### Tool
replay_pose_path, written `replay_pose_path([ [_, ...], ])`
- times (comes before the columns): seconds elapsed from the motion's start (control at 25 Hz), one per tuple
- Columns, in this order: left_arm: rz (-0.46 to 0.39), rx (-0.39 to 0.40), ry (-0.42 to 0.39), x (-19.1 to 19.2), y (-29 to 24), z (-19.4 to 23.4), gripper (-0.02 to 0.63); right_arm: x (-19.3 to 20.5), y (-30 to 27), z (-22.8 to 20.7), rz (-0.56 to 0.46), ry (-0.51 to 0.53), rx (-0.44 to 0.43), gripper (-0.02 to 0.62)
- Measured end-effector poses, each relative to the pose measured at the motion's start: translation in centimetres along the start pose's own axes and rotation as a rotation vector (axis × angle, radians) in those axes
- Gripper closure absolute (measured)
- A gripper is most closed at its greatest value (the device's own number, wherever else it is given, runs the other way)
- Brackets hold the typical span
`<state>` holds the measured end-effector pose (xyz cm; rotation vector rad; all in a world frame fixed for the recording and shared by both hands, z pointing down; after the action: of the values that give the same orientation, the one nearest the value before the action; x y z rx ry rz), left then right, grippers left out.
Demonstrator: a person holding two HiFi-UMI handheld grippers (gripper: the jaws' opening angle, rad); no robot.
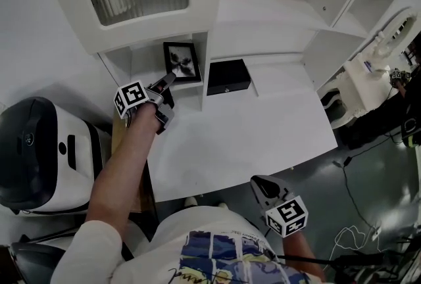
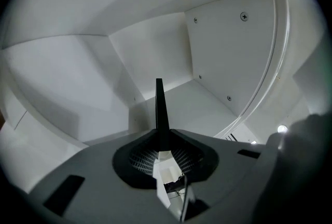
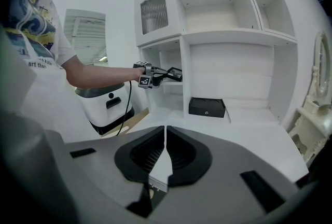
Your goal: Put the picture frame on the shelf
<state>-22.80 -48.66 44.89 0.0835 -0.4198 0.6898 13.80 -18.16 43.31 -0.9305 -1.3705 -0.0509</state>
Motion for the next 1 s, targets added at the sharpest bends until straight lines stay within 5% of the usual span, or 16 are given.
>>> replay_pose_path([
  [0.28,0.033,-0.034,-0.029,-0.1,-1.0,-0.3,0.528,-0.5,-0.9,0.3,0.011,-0.009,-0.003,0.561],
  [1.0,0.174,-0.259,-0.515,-0.6,-2.2,-3.0,0.466,-0.7,-1.4,-0.3,0.009,-0.007,-0.032,0.561],
])
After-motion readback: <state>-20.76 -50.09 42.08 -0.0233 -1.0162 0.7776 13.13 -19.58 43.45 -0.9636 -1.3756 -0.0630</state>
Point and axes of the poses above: the fingertips, and each gripper's own axes: y backward along the fingers, z to its left, x out of its underside, the point moved 10 cm from there along y, backward along the fingers, and after that the axes turned 1 degree about x, right-handed, at the moved point
